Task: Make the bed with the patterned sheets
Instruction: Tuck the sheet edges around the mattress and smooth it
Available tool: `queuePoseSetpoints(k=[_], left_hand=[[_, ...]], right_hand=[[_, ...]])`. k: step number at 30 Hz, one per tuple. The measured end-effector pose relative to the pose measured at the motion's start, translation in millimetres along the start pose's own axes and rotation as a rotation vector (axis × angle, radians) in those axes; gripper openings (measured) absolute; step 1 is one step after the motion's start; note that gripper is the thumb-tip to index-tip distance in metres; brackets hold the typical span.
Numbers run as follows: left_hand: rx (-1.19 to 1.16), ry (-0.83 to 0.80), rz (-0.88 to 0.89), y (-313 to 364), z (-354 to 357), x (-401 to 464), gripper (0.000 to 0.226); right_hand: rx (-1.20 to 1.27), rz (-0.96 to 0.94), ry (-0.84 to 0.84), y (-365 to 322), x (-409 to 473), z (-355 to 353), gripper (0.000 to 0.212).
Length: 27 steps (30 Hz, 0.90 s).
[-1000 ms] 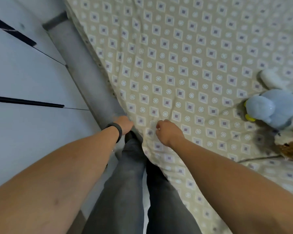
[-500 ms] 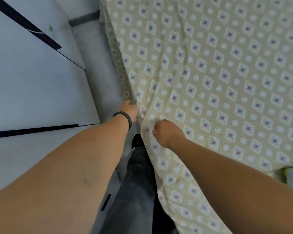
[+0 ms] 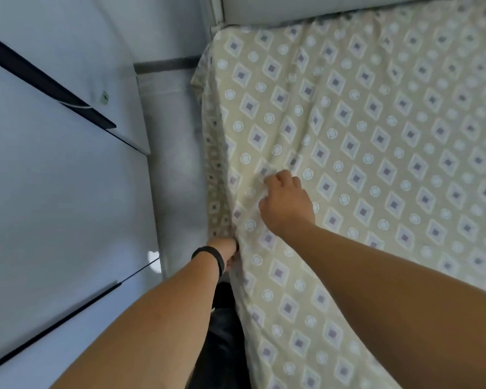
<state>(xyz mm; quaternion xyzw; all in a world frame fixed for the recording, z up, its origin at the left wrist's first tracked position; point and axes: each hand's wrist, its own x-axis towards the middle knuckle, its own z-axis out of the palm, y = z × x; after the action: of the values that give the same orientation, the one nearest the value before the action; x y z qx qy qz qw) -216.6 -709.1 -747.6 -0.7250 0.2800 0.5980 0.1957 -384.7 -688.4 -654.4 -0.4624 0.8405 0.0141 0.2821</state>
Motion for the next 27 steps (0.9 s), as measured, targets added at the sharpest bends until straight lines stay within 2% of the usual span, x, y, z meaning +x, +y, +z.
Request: queuePoseSetpoints(k=[3, 6, 9, 11, 12, 14, 16, 19, 21, 22, 24, 25, 27], left_hand=[[-0.212, -0.022, 0.183, 60, -10, 0, 0.022], [-0.464, -0.043, 0.377, 142, -25, -5, 0.019], [-0.602, 0.011, 0.392, 193, -26, 3, 0.018], [-0.587, 0.039, 0.328, 207, -22, 25, 0.018], [-0.54, 0.05, 0.281, 209, -22, 44, 0.027], [-0.387, 0.139, 0.302, 209, -25, 112, 0.046], [-0.286, 0.115, 0.315, 212, -27, 143, 0.045], [-0.335, -0.047, 0.311, 225, -32, 90, 0.027], [-0.436, -0.022, 0.31, 243, -48, 76, 0.027], [-0.534, -0.017, 0.335, 258, -53, 72, 0.033], [-0.611, -0.165, 0.405, 296, -60, 49, 0.057], [-0.577, -0.247, 0.442, 321, -59, 38, 0.076], [-0.473, -0.218, 0.453, 358, -49, 51, 0.118]], right_hand=[[-0.061, -0.09, 0.096, 7, 55, -14, 0.048], [-0.146, -0.1, 0.096, 13, 115, -29, 0.055], [-0.165, -0.059, 0.127, 12, 170, -43, 0.055], [-0.137, -0.056, 0.223, 12, 204, -55, 0.056], [-0.138, -0.059, 0.245, 12, 220, -61, 0.057], [-0.15, -0.05, 0.216, 6, 251, -68, 0.061], [-0.157, -0.023, 0.233, 4, 265, -62, 0.064], [-0.17, -0.003, 0.338, 11, 270, -44, 0.066], [-0.152, -0.003, 0.323, 12, 282, -37, 0.067], [-0.156, -0.004, 0.309, 14, 282, -36, 0.067], [-0.17, -0.002, 0.308, 16, 279, -32, 0.067], [-0.169, -0.008, 0.309, 17, 280, -34, 0.067], [-0.162, -0.011, 0.313, 19, 277, -35, 0.067]])
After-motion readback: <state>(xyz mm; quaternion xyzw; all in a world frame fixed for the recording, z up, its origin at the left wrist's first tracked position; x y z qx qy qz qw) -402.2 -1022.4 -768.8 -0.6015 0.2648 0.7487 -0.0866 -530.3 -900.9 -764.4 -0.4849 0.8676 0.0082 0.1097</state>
